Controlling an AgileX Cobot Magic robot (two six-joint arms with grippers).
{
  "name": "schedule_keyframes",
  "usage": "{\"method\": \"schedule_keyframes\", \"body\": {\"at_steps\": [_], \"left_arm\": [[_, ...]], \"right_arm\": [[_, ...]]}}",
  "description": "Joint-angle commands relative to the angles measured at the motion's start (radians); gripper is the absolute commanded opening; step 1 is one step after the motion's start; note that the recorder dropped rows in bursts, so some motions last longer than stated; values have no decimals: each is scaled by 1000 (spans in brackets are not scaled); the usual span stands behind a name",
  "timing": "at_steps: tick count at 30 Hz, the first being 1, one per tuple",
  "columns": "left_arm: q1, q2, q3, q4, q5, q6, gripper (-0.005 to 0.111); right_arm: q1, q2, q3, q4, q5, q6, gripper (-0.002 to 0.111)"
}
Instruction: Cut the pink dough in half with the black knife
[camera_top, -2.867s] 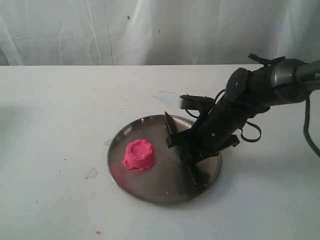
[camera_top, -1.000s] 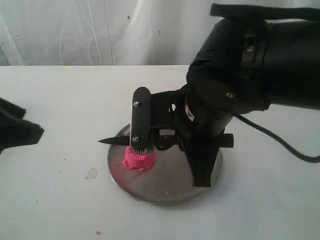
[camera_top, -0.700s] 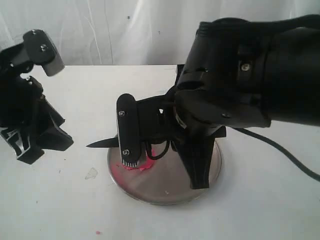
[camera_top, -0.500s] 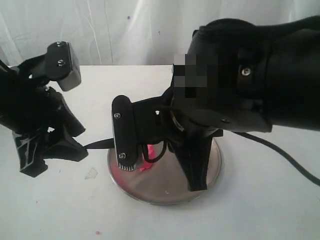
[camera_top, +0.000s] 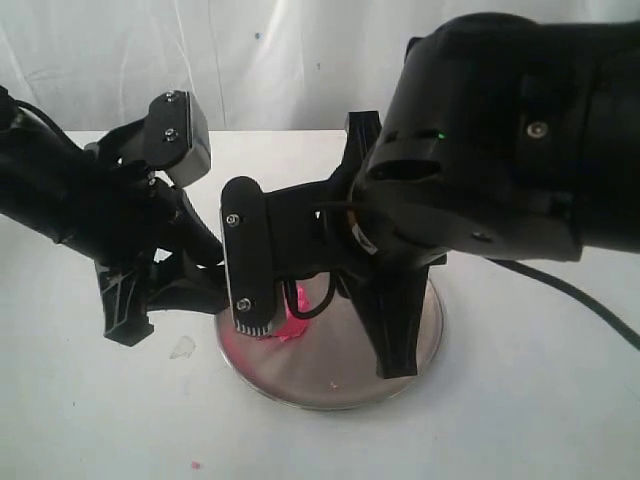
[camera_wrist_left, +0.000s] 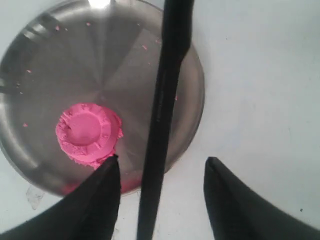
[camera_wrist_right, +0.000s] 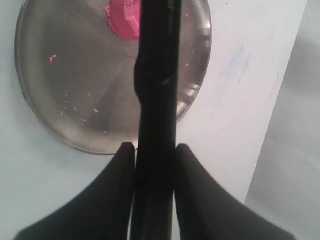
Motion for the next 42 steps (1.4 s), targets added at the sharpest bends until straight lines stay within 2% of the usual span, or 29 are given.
{"method": "schedule_keyframes", "body": {"at_steps": [1, 5, 26, 29, 34, 36, 40, 42], "left_arm": [[-3, -2, -6, -47, -17, 15, 42], [-3, 10, -6, -47, -12, 15, 28], [-3, 43, -6, -84, -24, 17, 23], [-3, 43, -6, -77, -29, 17, 0], [-3, 43, -6, -73, -34, 15, 0], [-3, 43, -6, -71, -33, 15, 0], [-3, 43, -6, -71, -35, 15, 0], [-3, 43, -6, -71, -35, 15, 0]], "right_arm": [[1, -10, 1, -11, -5, 6, 9], [1, -10, 1, -11, -3, 6, 9], [1, -10, 1, -11, 7, 13, 9], [1, -10, 1, -11, 12, 13, 9], [1, -10, 1, -7, 12, 13, 9], [1, -10, 1, -2, 12, 83, 10], [-18, -20, 1, -10, 6, 209, 19], [-61, -43, 1, 7, -5, 276, 35]]}}
